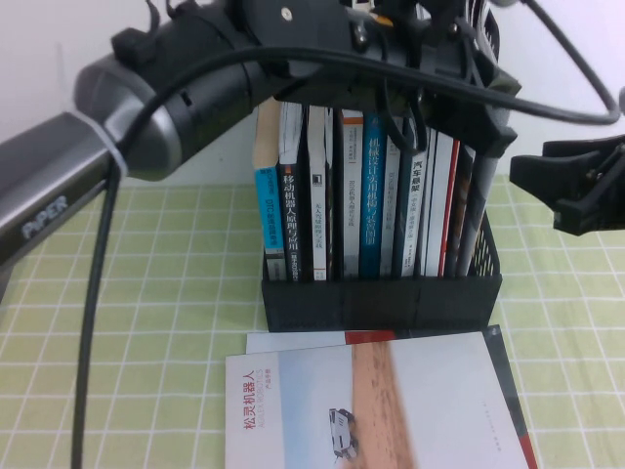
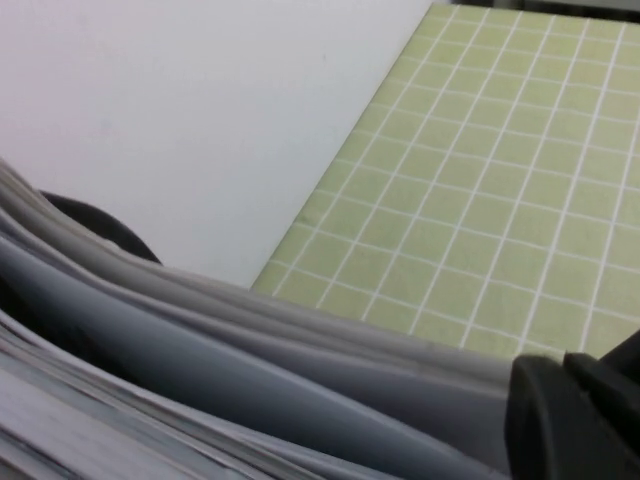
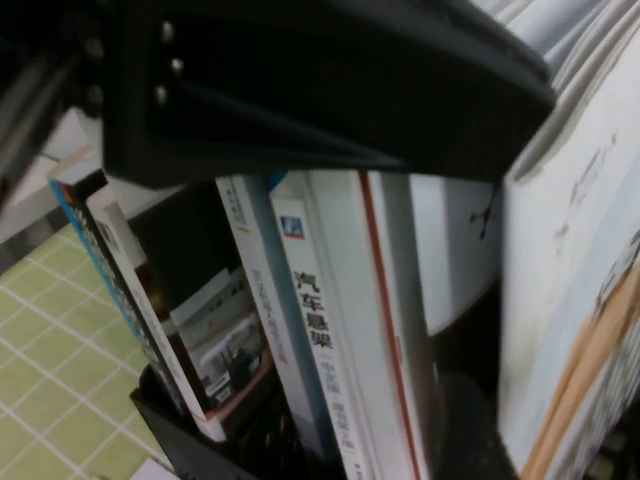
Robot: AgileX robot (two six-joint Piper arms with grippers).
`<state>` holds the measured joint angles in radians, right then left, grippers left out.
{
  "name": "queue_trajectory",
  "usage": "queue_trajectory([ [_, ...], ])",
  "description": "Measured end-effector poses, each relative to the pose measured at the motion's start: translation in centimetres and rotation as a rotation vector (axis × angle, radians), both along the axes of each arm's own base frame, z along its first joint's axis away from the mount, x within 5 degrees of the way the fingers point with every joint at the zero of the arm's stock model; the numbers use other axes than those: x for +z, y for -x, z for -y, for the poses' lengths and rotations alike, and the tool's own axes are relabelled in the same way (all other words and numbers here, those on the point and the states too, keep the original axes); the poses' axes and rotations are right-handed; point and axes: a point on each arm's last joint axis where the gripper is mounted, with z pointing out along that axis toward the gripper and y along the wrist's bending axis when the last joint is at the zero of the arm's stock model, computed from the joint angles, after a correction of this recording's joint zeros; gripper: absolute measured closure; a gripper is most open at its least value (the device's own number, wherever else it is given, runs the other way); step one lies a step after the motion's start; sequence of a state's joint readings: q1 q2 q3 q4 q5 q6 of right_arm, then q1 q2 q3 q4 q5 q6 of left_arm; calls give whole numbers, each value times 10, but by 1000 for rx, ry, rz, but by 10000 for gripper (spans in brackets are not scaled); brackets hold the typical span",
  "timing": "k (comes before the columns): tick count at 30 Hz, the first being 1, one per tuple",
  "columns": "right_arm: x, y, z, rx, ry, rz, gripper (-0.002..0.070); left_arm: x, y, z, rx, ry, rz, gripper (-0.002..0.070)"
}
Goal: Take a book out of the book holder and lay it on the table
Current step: Hold the bookshelf, then pick up the right side book from the book shelf, then place the picked book on the book
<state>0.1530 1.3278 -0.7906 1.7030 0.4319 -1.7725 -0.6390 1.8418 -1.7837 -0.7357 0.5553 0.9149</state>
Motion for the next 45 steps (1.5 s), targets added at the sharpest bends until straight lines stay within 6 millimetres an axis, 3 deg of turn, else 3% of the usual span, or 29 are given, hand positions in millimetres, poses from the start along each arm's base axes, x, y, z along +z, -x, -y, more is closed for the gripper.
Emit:
queue_trajectory([
  [13, -10, -47, -10, 31, -6, -31, 333, -9, -7, -1, 56, -84, 19, 678],
  [23, -41, -91, -16, 50, 63, -57, 335, -8, -8, -1, 72, -88, 25, 678],
  [26, -46, -94, -17, 59, 72, -60, 405, -8, -9, -2, 82, -94, 23, 678],
  [30, -45, -94, -17, 73, 93, -39, 607, -8, -9, -2, 85, -100, 27, 678],
  [34, -31, -89, -16, 65, 96, 2, 657, -6, -8, -4, 84, -118, 36, 678],
  [38, 3, -76, -11, 54, 84, 94, 661, 3, -2, -10, 81, -130, 53, 678],
  [41, 36, -65, -1, 30, 52, 177, 662, 23, 8, -18, 90, -107, 86, 678],
  [45, 78, -51, 15, 13, -37, 259, 662, 64, 30, -38, 124, -27, 132, 678],
])
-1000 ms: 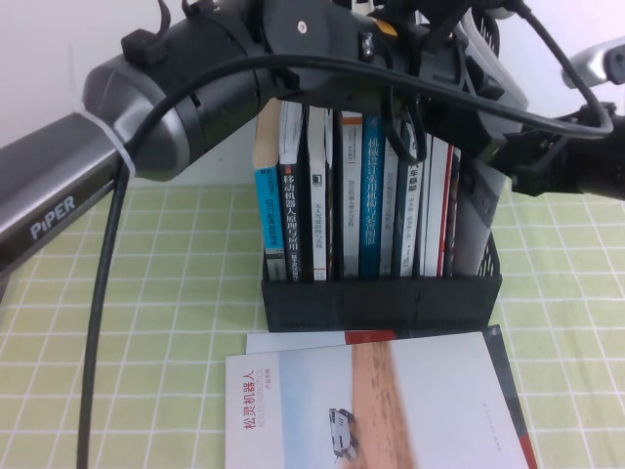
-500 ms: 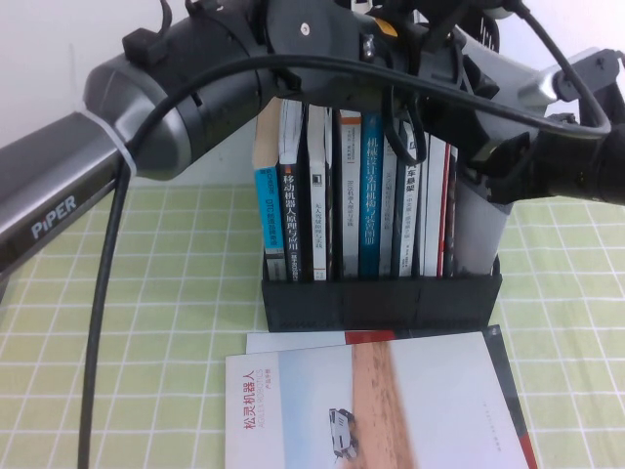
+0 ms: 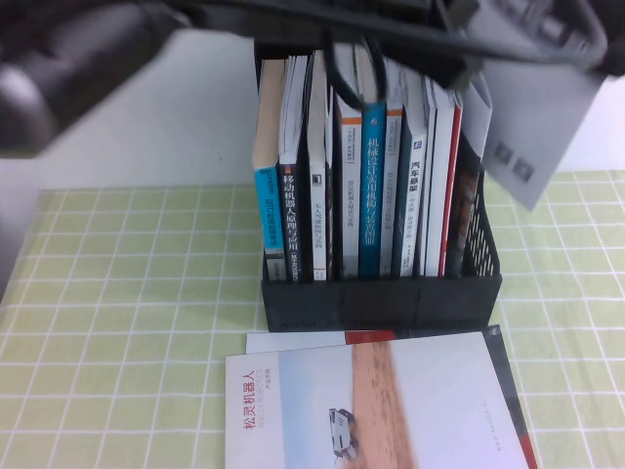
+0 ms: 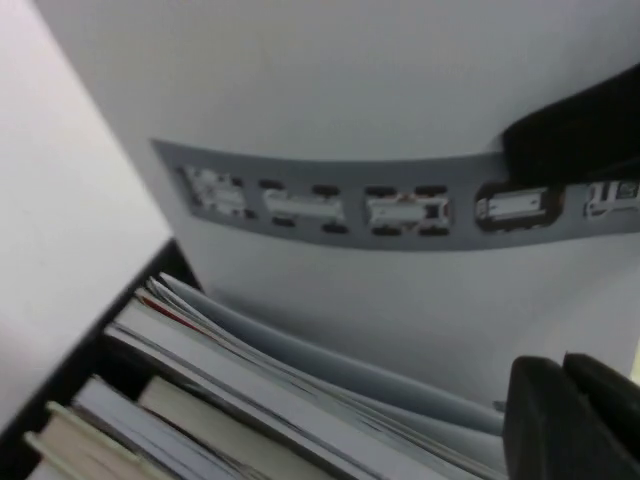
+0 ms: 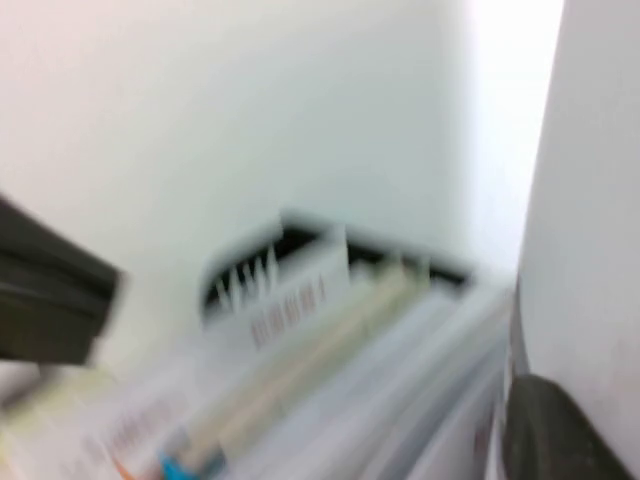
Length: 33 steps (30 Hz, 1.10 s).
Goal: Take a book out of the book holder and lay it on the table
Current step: Place the picked book on the book
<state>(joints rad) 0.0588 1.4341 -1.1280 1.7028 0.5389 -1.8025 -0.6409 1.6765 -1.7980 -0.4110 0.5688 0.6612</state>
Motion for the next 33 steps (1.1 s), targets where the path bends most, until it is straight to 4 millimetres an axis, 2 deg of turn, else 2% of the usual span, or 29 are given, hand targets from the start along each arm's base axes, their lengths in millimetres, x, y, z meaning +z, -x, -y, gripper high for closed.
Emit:
queue_trajectory([
  [4, 36, 16, 11, 41, -100, 55, 662, 34, 22, -28, 43, 51, 25, 678],
  [8, 72, 35, 10, 158, -130, 150, 662, 59, 44, -63, 107, 56, 10, 678],
  [16, 138, 81, -8, 495, -77, 328, 662, 81, 87, -132, 249, -19, -69, 678],
  [20, 154, 108, -26, 655, 79, 351, 662, 90, 125, -159, 302, 22, -33, 678],
  [23, 159, 128, -44, 737, 191, 332, 662, 85, 155, -177, 350, 56, -24, 678],
  [26, 155, 144, -61, 797, 289, 295, 662, 69, 183, -190, 397, 94, -65, 678],
  [29, 144, 152, -76, 832, 410, 216, 662, 43, 209, -204, 456, 128, -120, 678],
  [33, 120, 157, -95, 823, 619, 82, 662, 2, 231, -219, 552, 153, -196, 678],
])
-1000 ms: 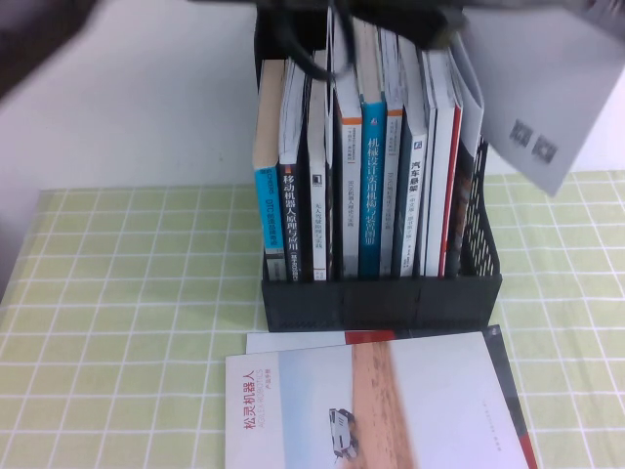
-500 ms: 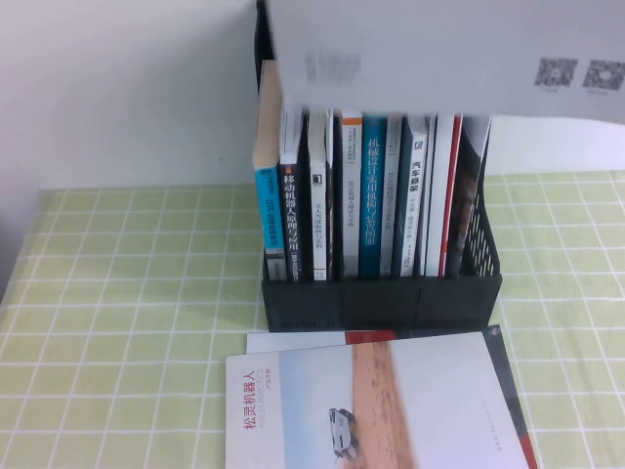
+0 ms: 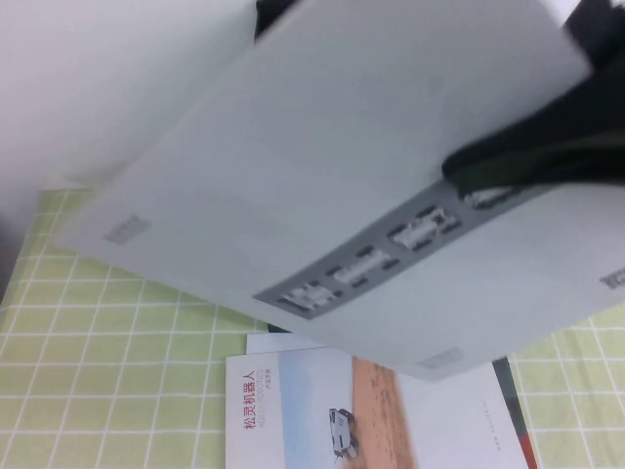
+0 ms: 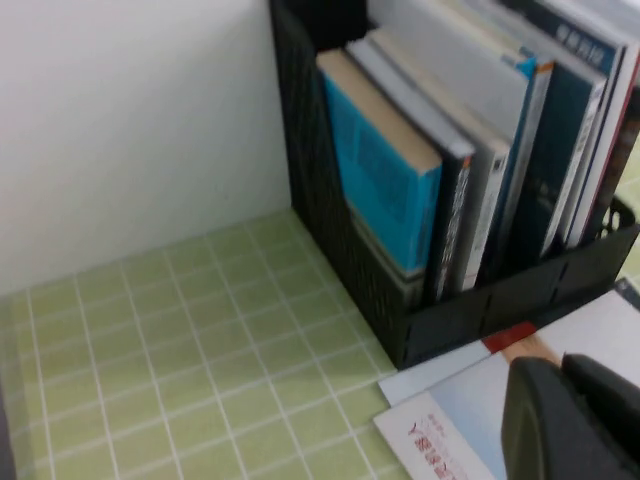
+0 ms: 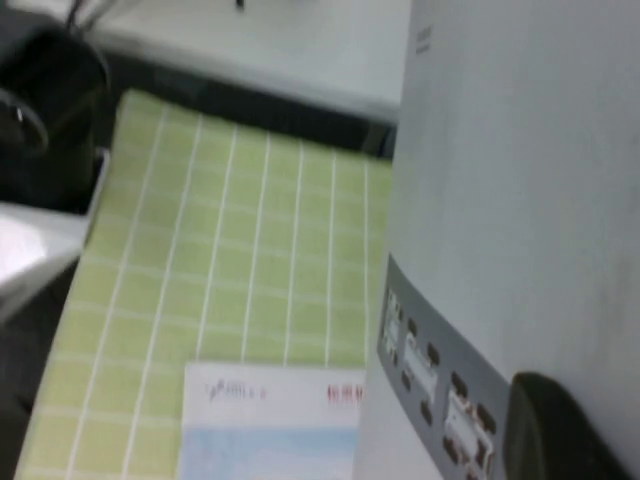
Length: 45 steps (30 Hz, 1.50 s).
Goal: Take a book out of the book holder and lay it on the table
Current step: Place the picked book on the book
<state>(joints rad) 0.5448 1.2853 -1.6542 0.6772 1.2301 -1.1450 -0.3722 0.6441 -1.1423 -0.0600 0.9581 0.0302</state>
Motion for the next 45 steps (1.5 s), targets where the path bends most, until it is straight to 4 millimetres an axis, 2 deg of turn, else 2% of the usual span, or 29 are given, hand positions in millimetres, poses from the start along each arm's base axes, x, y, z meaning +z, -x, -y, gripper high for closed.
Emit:
queue_trajectory([
  [5, -47, -15, -22, -135, 263, -21, 662, -44, 21, -13, 86, 61, -68, 678],
  [10, -107, -26, -51, -238, 515, 73, 662, -67, 38, -20, 118, 119, -77, 678],
  [19, -195, -23, -102, -287, 647, 320, 662, -71, 43, -22, 124, 135, -77, 678],
  [25, -255, -29, -121, -260, 772, 302, 662, -71, 44, -22, 125, 137, -77, 678],
  [31, -294, -31, -132, -231, 846, 246, 662, -71, 44, -22, 125, 137, -77, 678],
  [35, -307, -31, -135, -236, 854, 215, 654, -72, 44, -23, 130, 126, -82, 678],
  [38, -309, -28, -136, -248, 843, 167, 563, -73, 44, -24, 138, 111, -91, 678],
  [41, -303, -27, -139, -277, 832, 109, 386, -75, 45, -24, 142, 101, -106, 678],
  [43, -296, -27, -141, -292, 848, 78, 238, -75, 45, -25, 144, 98, -114, 678],
  [45, -286, -27, -144, -277, 875, 47, 124, -76, 45, -25, 145, 98, -116, 678],
])
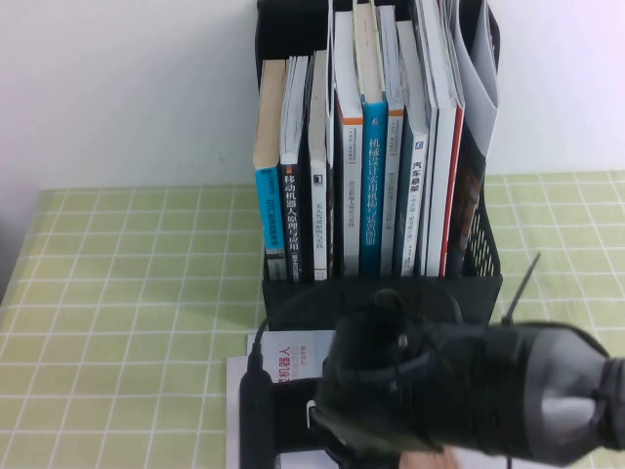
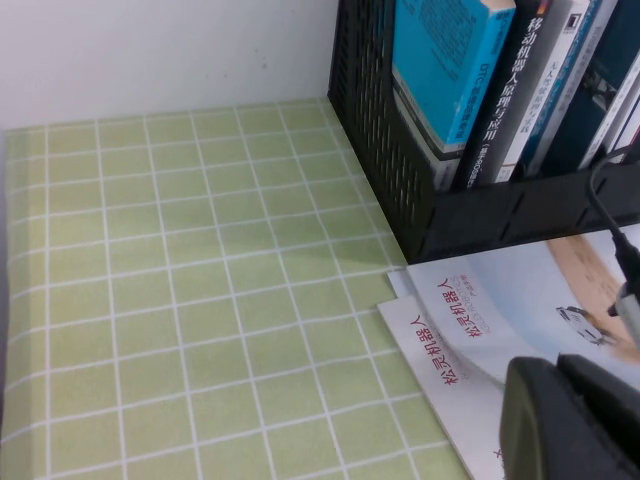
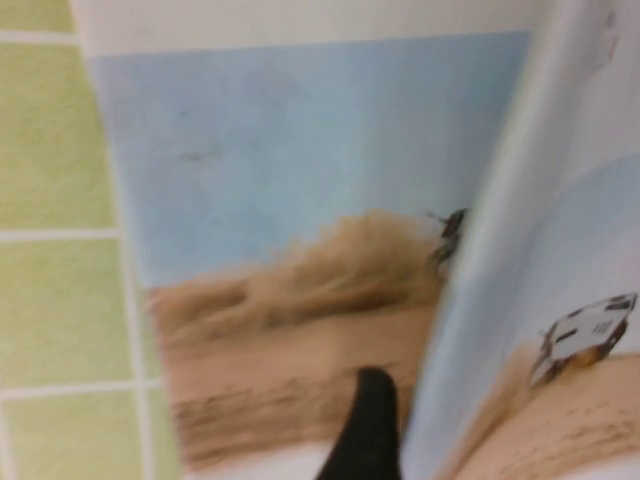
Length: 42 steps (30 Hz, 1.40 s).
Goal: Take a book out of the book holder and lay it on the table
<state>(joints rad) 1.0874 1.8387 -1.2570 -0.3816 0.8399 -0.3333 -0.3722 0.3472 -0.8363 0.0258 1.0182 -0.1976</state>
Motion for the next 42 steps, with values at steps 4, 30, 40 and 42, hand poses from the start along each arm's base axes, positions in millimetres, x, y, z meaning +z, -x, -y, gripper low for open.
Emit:
queue_trajectory([
  [4, 26, 13, -7, 56, 44, -202, 20, 0, 0, 0, 2, 0, 0, 678],
  [30, 330, 53, 108, -92, -683, 353, 665, -29, 7, -5, 11, -17, 38, 678],
  [40, 309, 89, 169, -138, -720, 269, 677, -81, -10, 3, 26, 29, 28, 678],
  [42, 282, 92, 173, -157, -650, 229, 677, -89, -13, 4, 36, 43, 8, 678],
])
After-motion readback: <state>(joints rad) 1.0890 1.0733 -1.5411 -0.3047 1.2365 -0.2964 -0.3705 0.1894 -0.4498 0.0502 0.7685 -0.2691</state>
